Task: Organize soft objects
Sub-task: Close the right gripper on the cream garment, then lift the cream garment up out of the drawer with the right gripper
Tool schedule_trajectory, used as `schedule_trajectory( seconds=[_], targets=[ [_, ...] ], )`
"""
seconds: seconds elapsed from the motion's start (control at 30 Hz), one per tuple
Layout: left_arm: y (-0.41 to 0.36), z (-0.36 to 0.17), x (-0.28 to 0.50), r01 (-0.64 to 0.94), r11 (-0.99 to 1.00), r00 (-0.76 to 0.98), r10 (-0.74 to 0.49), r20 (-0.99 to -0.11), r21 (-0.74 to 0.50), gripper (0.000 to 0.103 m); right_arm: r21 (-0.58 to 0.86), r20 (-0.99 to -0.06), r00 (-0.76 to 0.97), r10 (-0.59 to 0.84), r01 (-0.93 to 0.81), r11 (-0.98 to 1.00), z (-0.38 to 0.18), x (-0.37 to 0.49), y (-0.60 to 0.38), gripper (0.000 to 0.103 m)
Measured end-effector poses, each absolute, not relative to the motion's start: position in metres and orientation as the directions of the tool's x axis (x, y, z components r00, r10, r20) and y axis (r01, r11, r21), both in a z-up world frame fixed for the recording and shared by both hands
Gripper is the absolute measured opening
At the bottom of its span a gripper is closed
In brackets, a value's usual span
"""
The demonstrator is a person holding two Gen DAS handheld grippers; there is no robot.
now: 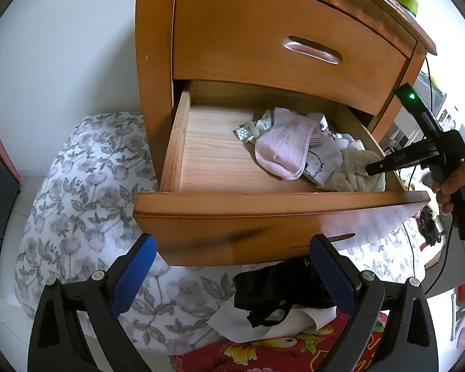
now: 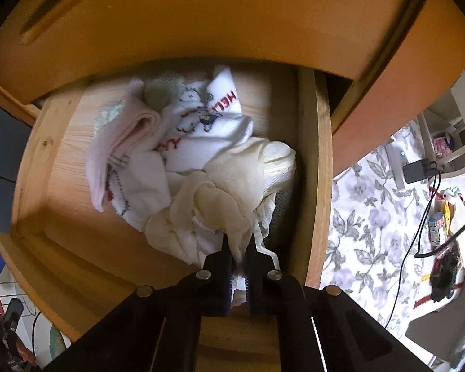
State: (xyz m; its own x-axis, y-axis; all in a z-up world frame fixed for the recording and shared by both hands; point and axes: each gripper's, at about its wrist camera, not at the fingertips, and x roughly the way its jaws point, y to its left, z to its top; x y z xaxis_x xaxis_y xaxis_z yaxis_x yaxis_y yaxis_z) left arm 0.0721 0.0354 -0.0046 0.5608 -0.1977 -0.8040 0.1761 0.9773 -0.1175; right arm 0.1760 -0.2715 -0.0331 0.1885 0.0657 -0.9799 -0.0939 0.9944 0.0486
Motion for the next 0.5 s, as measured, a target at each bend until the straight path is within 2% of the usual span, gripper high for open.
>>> schedule_trajectory(
  seconds=[0.5],
  targets=[
    [0.036,-0.004,0.070,0.169,0.978,0.558,-0.199,-0.806,-0.124,0.099,0.138,-0.924,0.340,0.174,-0.126,0.982,0.024,0.154,-0.263,0.005]
  ],
)
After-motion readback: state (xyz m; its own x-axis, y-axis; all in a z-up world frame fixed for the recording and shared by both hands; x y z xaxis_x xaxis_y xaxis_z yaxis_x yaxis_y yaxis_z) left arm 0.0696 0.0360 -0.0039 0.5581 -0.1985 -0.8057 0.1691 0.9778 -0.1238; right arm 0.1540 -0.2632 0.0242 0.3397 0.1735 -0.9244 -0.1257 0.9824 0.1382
